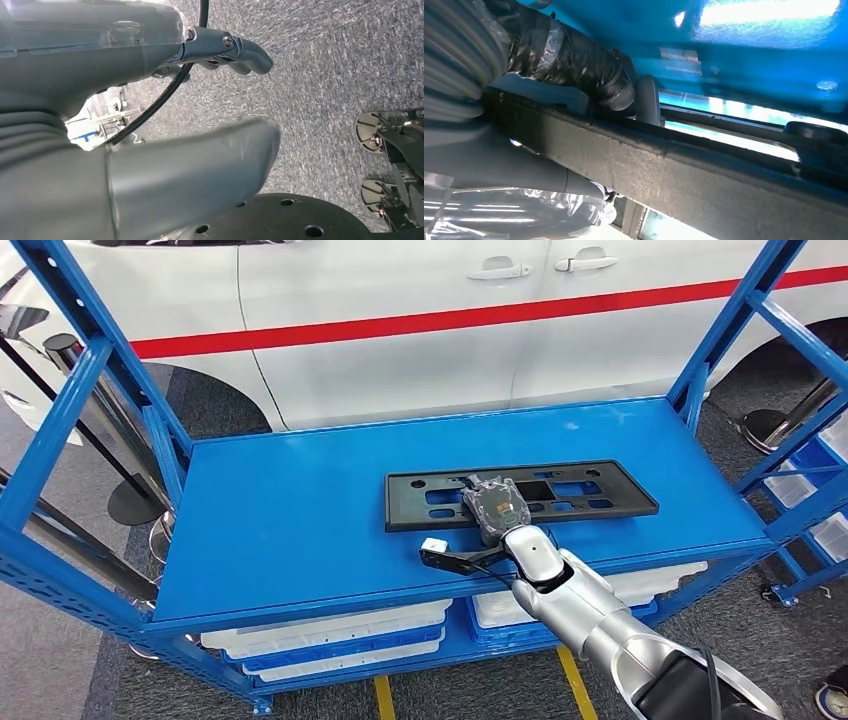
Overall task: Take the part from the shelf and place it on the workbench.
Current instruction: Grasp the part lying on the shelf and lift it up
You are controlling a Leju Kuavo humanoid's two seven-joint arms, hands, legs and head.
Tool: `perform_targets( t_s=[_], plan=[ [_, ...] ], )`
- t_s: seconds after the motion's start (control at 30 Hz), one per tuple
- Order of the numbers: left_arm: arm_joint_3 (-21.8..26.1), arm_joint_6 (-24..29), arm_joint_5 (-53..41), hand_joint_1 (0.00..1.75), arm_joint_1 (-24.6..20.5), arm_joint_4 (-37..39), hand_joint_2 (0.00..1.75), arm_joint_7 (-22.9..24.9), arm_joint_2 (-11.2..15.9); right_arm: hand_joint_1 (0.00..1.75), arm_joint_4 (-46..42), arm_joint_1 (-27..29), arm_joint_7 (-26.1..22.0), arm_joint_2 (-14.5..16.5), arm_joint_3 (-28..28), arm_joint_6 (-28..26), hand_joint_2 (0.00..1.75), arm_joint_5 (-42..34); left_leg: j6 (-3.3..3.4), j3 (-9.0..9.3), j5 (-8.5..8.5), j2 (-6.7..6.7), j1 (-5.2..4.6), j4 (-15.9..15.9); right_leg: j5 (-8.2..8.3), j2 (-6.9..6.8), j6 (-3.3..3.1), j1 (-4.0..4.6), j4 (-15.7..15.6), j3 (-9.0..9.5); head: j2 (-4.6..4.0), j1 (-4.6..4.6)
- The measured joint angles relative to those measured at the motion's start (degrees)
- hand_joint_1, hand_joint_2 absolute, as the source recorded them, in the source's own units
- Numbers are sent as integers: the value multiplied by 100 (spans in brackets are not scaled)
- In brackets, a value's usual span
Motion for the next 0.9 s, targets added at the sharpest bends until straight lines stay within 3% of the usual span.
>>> perform_targets(
  t_s=[0.23,0.4,0.63,0.9],
  plan=[
    [13,-147,248,0,70,1,175,-15,12,175,0,40,-84,63,-46,-7,175,-58,-1,2,-1,2,0,-1,-1,2,0,1,1,5,0,2],
    [134,-257,605,0,103,1,175,253,181,175,129,-41,-100,430,-43,-43,175,-2,-11,12,-8,29,8,-3,0,41,-2,12,1,7,0,2],
    [223,-82,711,0,98,1,175,236,276,175,245,53,-66,729,29,-1008,175,138,-18,17,-10,30,13,-4,-7,31,-15,18,6,8,0,1],
    [223,-60,711,0,96,1,175,236,276,175,249,97,-58,761,42,-1117,175,160,-19,14,-9,28,13,-4,-6,31,-16,18,10,6,0,0]
  ],
)
